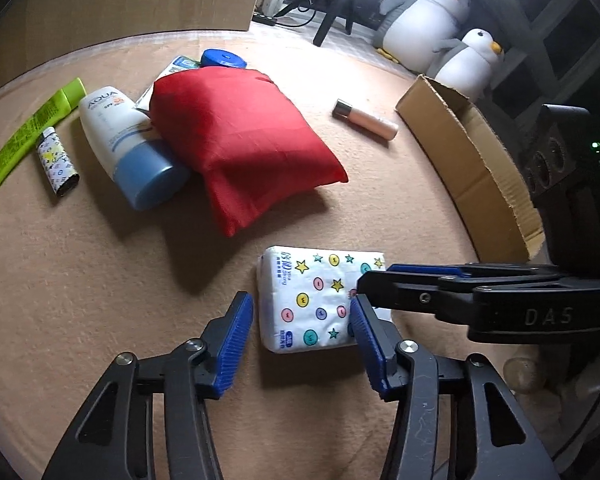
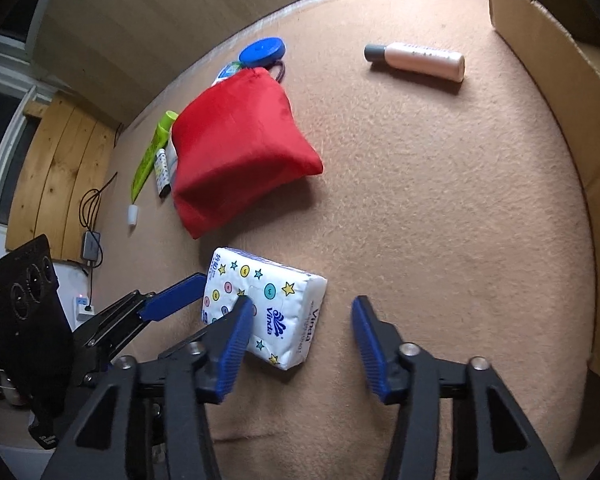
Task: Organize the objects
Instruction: 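Move the right gripper to the white tissue pack and close on it, then lift the tissue pack with the right gripper and drop it into the cardboard box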
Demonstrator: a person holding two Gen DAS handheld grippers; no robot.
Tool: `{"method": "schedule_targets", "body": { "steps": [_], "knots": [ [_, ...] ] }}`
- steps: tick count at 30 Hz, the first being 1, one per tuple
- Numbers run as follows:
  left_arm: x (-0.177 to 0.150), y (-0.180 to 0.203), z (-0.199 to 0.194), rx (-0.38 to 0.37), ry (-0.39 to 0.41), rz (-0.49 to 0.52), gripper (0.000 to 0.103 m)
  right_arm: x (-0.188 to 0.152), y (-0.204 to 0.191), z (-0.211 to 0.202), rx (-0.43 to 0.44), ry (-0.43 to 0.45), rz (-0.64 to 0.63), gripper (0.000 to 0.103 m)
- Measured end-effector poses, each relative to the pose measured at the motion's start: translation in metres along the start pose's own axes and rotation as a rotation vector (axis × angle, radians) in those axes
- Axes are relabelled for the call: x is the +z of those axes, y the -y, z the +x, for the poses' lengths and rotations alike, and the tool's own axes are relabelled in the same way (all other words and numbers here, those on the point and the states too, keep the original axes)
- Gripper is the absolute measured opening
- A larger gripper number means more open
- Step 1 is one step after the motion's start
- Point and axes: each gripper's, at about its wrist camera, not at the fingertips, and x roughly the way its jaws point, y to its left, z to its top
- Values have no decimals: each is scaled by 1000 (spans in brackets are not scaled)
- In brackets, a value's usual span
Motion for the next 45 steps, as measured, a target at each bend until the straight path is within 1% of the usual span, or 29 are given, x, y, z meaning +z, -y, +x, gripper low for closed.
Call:
{"method": "schedule_targets", "body": {
  "steps": [2, 8, 10, 14, 17, 20, 23, 29, 33, 39, 42, 43, 45],
  "knots": [
    [0, -1, 1, -19, -4, -5, 49, 1, 0, 1, 6, -7, -1, 40],
    [-5, 4, 4, -73, -23, -4, 49, 5, 6, 4, 46, -24, 29, 38],
    [-8, 9, 3, -51, -15, 13, 49, 6, 4, 5, 56, -29, 32, 36],
    [-10, 11, 0, -56, -12, -7, 49, 6, -1, 4, 35, -31, 6, 36],
    [-9, 19, -6, -51, 8, -1, 49, 5, -1, -2, 32, -24, 2, 36],
    [-4, 30, -11, -51, 30, 13, 49, 3, -4, -12, 17, 0, -14, 36],
    [5, 44, -17, -69, 56, 22, 49, 4, -3, -28, 5, 36, -21, 36],
    [27, 85, -28, -111, 100, 67, 49, 6, 10, -74, -11, 124, -20, 36],
    [39, 117, -24, -136, 117, 106, 49, 5, 24, -104, -42, 190, -3, 36],
    [55, 173, -2, -182, 118, 156, 49, 3, 61, -147, -73, 264, 45, 36],
    [61, 196, 10, -199, 110, 181, 49, 1, 81, -163, -90, 290, 74, 36],
    [63, 205, 15, -206, 104, 188, 49, 0, 87, -168, -82, 279, 69, 36],
    [65, 220, 22, -215, 96, 203, 49, 1, 102, -177, -95, 293, 92, 36]
  ]
}}
